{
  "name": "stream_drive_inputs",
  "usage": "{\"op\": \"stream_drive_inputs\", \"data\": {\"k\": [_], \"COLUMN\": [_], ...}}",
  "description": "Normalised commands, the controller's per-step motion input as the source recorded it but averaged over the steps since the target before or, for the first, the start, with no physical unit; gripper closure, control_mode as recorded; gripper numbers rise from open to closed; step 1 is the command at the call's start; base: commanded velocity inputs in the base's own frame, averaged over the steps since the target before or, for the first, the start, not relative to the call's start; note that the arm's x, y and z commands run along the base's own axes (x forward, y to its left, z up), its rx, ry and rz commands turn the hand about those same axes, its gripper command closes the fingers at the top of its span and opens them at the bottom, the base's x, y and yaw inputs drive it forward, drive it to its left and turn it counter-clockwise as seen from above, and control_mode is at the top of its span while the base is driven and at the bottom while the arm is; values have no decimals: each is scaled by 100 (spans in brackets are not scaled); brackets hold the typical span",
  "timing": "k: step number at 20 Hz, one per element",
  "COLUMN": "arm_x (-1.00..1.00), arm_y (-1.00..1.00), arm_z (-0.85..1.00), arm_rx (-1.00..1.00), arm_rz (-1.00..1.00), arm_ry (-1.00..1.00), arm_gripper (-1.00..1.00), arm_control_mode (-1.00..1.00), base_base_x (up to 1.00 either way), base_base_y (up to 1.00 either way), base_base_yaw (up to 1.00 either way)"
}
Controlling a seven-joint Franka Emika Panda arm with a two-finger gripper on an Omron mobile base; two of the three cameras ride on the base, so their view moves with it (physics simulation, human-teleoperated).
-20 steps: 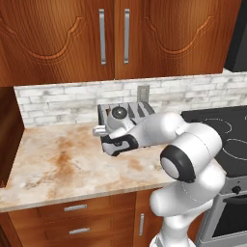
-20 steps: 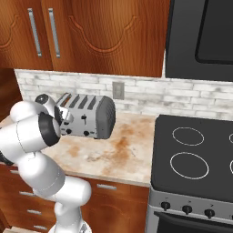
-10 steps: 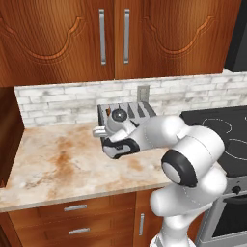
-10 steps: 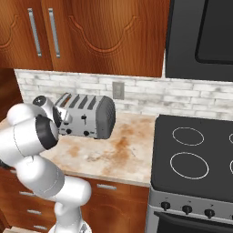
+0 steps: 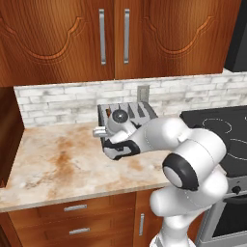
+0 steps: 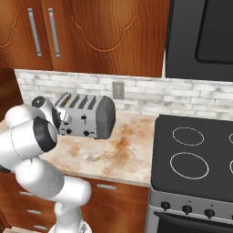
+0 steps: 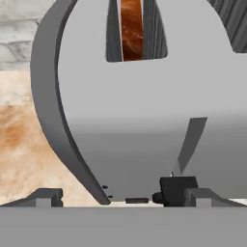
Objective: Start the toaster. Once the lever pops up, take the bread to the plate on the dining counter.
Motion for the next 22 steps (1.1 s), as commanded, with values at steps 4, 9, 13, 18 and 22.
{"op": "stream_drive_inputs", "data": {"k": [4, 9, 13, 18, 22], "arm_x": [0, 0, 0, 0, 0], "arm_y": [0, 0, 0, 0, 0], "arm_z": [21, 10, 1, 0, 1], "arm_rx": [0, 0, 0, 0, 0], "arm_rz": [0, 0, 0, 0, 0], "arm_ry": [-1, -4, -8, -8, -8], "arm_gripper": [-100, -100, -100, -100, -100], "arm_control_mode": [-100, -100, -100, -100, -100], "base_base_x": [0, 0, 0, 0, 0], "base_base_y": [0, 0, 0, 0, 0], "base_base_yaw": [0, 0, 0, 0, 0]}}
